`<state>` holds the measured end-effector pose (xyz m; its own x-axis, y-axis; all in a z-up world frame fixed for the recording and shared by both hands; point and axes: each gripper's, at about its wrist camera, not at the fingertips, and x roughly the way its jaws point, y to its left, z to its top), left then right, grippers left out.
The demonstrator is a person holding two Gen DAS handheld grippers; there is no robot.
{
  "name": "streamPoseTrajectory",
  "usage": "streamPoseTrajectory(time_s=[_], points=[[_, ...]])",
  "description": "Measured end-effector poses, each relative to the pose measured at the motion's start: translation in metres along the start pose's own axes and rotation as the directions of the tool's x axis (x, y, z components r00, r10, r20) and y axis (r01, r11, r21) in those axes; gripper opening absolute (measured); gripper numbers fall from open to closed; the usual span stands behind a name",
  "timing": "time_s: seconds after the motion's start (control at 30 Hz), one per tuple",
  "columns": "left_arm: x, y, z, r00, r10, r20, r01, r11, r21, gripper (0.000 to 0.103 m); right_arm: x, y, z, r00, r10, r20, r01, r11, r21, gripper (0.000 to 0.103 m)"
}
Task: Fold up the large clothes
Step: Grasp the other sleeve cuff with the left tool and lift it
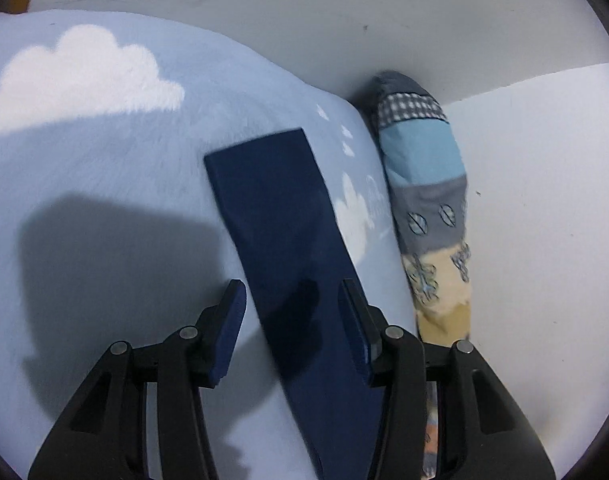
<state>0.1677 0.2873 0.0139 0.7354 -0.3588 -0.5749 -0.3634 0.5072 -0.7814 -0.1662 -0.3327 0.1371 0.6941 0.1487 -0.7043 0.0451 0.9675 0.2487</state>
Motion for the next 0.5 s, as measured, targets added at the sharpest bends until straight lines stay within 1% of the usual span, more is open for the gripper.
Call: streamPoseTrajectory(time_s=[0.07,0.1,0.13,0.23,0.3,0.33,0.37,0.4,0.47,0.5], points=[[0.015,0.001,0.005,1.0,0.023,0.002,-0.023,1.0,0.011,0.045,0.002,-0.003,-0.001,1.0,-0.002,0.001,0.002,1.0,0.008,0.065],[0.022,0.003,0.006,0.999,0.044,0.019,-0.045,0.999,0.014,0.044,0.002,-0.004,-0.001,1.0,-0.005,0.003,0.005,1.0,0.008,0.065],[0.026,0.005,0.009,0.998,0.04,0.039,-0.041,0.999,0.01,0.042,0.003,-0.004,-0.001,1.0,-0.012,0.007,0.012,1.0,0.008,0.065],[0.034,0.004,0.013,0.995,0.012,0.102,-0.012,1.0,-0.006,0.042,0.001,-0.006,-0.001,1.0,-0.015,0.02,0.014,1.0,0.019,0.065],[0.039,-0.001,0.017,0.993,-0.015,0.115,0.014,1.0,0.011,0.042,0.0,-0.009,-0.001,1.0,-0.011,0.027,0.01,0.999,0.033,0.065],[0.038,-0.004,0.018,0.993,-0.009,0.116,0.007,1.0,0.016,0.034,-0.001,-0.011,0.0,1.0,-0.006,0.031,0.005,0.999,0.04,0.065],[0.036,-0.004,0.017,0.993,-0.001,0.121,-0.001,1.0,0.016,0.022,0.0,-0.012,0.0,1.0,-0.004,0.029,0.003,0.999,0.044,0.065],[0.034,-0.001,0.017,0.994,-0.014,0.112,0.014,1.0,-0.005,0.02,0.0,-0.014,0.001,1.0,-0.006,0.028,0.005,0.999,0.047,0.065],[0.031,0.009,0.018,0.991,-0.083,0.103,0.088,0.995,-0.044,0.018,-0.002,-0.016,0.002,0.999,-0.005,0.035,0.003,0.998,0.055,0.065],[0.034,0.012,0.021,0.993,-0.088,0.084,0.092,0.995,-0.043,0.016,-0.003,-0.017,0.004,0.999,-0.003,0.038,0.001,0.998,0.058,0.065]])
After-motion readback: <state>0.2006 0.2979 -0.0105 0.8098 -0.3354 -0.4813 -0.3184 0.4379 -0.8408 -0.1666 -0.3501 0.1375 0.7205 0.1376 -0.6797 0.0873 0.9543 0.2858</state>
